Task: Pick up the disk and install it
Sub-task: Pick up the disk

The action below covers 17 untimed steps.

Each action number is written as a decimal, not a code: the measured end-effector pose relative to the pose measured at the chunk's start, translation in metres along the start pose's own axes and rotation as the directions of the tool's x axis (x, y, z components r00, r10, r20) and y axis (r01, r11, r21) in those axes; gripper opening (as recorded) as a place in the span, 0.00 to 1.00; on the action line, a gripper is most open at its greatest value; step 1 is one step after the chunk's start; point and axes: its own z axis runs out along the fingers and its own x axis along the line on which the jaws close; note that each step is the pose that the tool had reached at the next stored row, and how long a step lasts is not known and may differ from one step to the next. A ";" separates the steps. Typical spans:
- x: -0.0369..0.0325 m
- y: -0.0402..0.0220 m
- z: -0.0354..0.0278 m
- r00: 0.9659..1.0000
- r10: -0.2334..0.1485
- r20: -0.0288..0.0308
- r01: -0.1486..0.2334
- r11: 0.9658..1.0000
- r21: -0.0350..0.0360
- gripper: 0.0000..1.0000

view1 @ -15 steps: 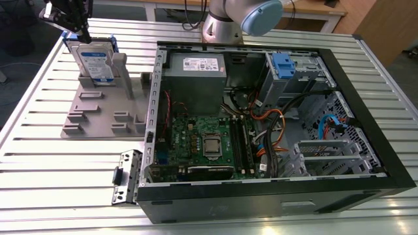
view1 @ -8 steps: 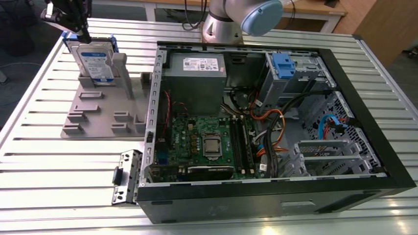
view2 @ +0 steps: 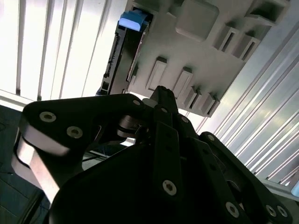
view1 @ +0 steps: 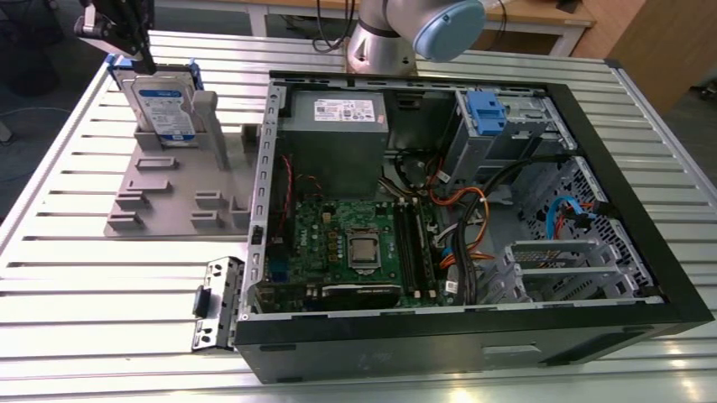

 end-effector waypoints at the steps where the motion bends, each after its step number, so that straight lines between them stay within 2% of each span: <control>1: 0.0000 0.0000 0.0000 1.000 -0.012 0.000 0.012 1.000 0.000 0.10; 6: 0.0000 0.0000 0.0000 0.998 -0.056 -0.001 0.056 0.998 -0.002 0.10; 12: 0.0000 0.0000 0.0000 0.994 -0.108 -0.003 0.108 0.994 -0.003 0.10; 17: 0.0000 0.0000 0.0000 0.991 -0.134 -0.003 0.134 0.991 -0.004 0.10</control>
